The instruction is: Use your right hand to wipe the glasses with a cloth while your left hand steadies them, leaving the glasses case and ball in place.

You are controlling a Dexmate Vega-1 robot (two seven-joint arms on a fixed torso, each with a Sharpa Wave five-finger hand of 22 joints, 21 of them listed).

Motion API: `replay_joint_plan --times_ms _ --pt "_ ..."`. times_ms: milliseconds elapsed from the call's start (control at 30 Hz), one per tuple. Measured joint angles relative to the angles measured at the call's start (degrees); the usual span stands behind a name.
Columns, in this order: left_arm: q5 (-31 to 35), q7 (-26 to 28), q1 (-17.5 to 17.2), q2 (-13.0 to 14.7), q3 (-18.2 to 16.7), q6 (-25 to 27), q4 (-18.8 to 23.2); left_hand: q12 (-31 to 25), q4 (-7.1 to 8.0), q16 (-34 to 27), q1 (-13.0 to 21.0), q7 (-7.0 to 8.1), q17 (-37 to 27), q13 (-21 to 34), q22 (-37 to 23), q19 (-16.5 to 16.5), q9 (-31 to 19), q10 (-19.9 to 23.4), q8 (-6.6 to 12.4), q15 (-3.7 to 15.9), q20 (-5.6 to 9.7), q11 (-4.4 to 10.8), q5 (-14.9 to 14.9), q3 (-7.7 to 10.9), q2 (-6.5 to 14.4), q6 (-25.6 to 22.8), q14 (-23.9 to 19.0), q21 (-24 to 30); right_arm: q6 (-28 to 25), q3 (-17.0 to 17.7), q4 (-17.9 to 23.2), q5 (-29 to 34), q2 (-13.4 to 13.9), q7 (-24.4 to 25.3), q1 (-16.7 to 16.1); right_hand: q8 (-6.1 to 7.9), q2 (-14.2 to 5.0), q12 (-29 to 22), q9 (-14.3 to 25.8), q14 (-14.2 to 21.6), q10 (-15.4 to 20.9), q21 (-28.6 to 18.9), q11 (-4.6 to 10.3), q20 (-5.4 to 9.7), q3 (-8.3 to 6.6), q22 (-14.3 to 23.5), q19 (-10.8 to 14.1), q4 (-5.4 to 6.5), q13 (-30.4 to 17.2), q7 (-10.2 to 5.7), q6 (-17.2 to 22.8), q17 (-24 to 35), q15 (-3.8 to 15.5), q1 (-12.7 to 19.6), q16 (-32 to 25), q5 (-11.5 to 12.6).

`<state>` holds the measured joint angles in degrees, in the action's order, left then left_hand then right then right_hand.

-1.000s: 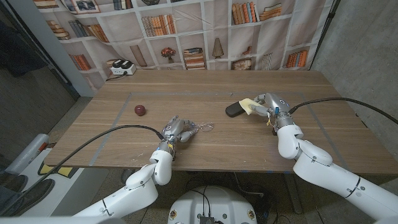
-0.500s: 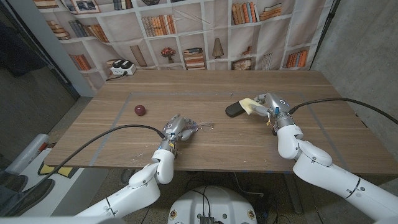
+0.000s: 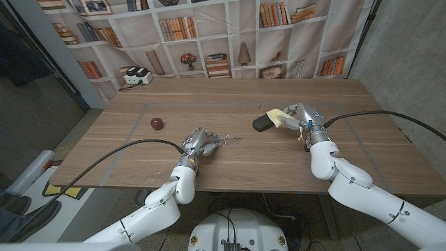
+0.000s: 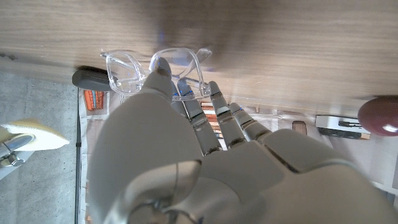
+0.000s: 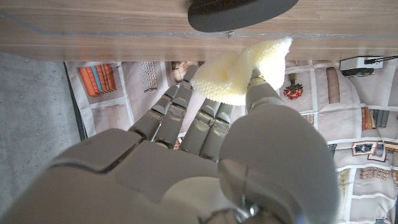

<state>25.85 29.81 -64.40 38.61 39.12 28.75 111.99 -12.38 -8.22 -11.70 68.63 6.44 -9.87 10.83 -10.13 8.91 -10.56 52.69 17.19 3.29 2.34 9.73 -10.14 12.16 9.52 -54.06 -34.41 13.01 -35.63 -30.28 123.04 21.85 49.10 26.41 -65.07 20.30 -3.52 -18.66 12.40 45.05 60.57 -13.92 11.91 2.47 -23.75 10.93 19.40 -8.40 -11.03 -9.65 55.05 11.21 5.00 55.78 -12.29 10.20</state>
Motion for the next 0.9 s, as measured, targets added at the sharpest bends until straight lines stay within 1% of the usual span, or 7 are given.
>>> replay_joint_plan --times_ms 267,333,367,433,567,667,900 --pt "-4.22 -0.04 0.38 -0.75 -1.82 -3.62 -1.19 0.26 -0.22 0.28 0.00 -0.40 0.00 -0.01 -0.01 0.82 0.04 1.24 0.00 0.01 -0.20 -0.19 0.18 0.22 0.00 -1.45 -1.28 0.00 2.61 -0.67 0.59 1.87 0.08 0.26 -0.07 -0.02 0.01 0.00 -0.02 0.00 -0.01 0.00 0.01 0.00 0.06 0.00 0.00 -0.06 -0.01 0.00 0.00 0.00 0.00 0.01 0.00 0.00" --pt "-5.10 -0.09 0.52 -0.81 -2.10 -4.45 -1.36 0.27 -0.22 0.28 0.14 -0.80 -0.01 -0.03 0.00 0.96 0.04 1.87 0.00 0.08 -0.11 -0.41 0.18 0.23 0.13 -1.89 -1.52 0.00 2.88 -0.69 0.79 2.20 0.08 0.36 -0.19 -0.06 0.01 0.00 -0.02 0.00 -0.01 0.00 0.01 0.00 0.06 0.00 0.00 -0.06 -0.02 0.00 0.00 0.00 0.00 0.01 0.00 -0.01" --pt "-5.47 -0.11 0.68 -0.88 -2.38 -4.84 -1.52 0.39 -0.22 0.28 0.25 -1.43 -0.01 -0.04 0.00 1.22 0.04 2.02 -0.03 0.09 -0.20 -0.57 0.19 0.23 0.20 -2.14 -1.96 0.00 2.88 -0.69 0.81 2.20 0.08 0.36 -0.21 -0.07 0.01 0.00 -0.02 0.00 -0.01 0.00 0.01 0.00 0.06 0.00 0.00 -0.06 -0.02 0.00 0.00 0.00 0.00 0.01 0.00 -0.01" --pt "-6.35 -0.15 0.85 -0.95 -2.65 -5.83 -1.69 0.49 -0.39 0.28 0.76 -2.08 -0.01 -0.04 -0.01 1.34 0.04 2.26 -0.27 0.08 -0.09 -0.81 0.19 0.40 -0.30 -2.45 -2.13 0.00 3.33 -0.69 1.05 2.86 0.03 0.60 -0.46 -0.18 0.01 0.01 -0.03 0.00 0.02 0.00 -0.01 0.00 0.06 0.00 0.00 -0.06 -0.02 0.00 0.00 0.00 0.00 0.01 0.00 -0.01" --pt "-7.49 -0.31 1.05 -1.01 -2.88 -7.27 -1.86 0.25 -0.46 0.28 0.77 -2.58 -0.01 -0.04 -0.01 1.43 0.04 2.56 -0.28 0.19 0.00 -1.11 0.19 0.46 -0.30 -2.94 -2.67 0.00 3.90 -0.50 1.43 3.81 -0.20 0.99 -0.87 -0.33 0.01 0.03 -0.05 0.00 0.29 0.00 -0.07 0.00 0.06 0.00 0.00 -0.06 -0.03 0.11 0.34 -0.29 0.00 0.01 0.22 -0.01" --pt "-8.68 -0.59 1.49 -1.09 -3.28 -8.81 -2.27 0.24 -0.46 0.27 0.76 -2.58 -0.01 -0.06 -0.01 1.74 0.04 2.57 -0.33 0.19 -0.31 -1.11 0.19 0.46 -0.30 -2.94 -2.85 0.00 3.90 -0.33 1.72 3.81 -0.37 0.99 -1.13 -0.35 0.01 0.06 -0.04 0.00 0.38 0.00 0.00 0.00 0.06 0.00 0.00 -0.06 -0.03 0.04 0.41 -0.29 0.00 0.01 0.22 -0.02" --pt "-11.13 -1.30 2.79 -1.46 -4.24 -12.10 -3.61 0.23 -0.71 0.27 0.76 -2.69 0.28 -0.06 -0.01 2.05 0.04 2.57 -0.34 0.30 -0.01 -1.11 0.41 0.71 -0.29 -3.06 -3.59 0.00 4.18 -0.26 2.58 6.12 -0.62 1.19 -1.52 -0.16 0.24 0.11 -0.03 0.00 0.39 0.00 0.02 -0.21 0.23 0.00 -0.21 0.11 -0.05 0.03 0.41 -0.29 0.00 0.25 0.22 -0.05"
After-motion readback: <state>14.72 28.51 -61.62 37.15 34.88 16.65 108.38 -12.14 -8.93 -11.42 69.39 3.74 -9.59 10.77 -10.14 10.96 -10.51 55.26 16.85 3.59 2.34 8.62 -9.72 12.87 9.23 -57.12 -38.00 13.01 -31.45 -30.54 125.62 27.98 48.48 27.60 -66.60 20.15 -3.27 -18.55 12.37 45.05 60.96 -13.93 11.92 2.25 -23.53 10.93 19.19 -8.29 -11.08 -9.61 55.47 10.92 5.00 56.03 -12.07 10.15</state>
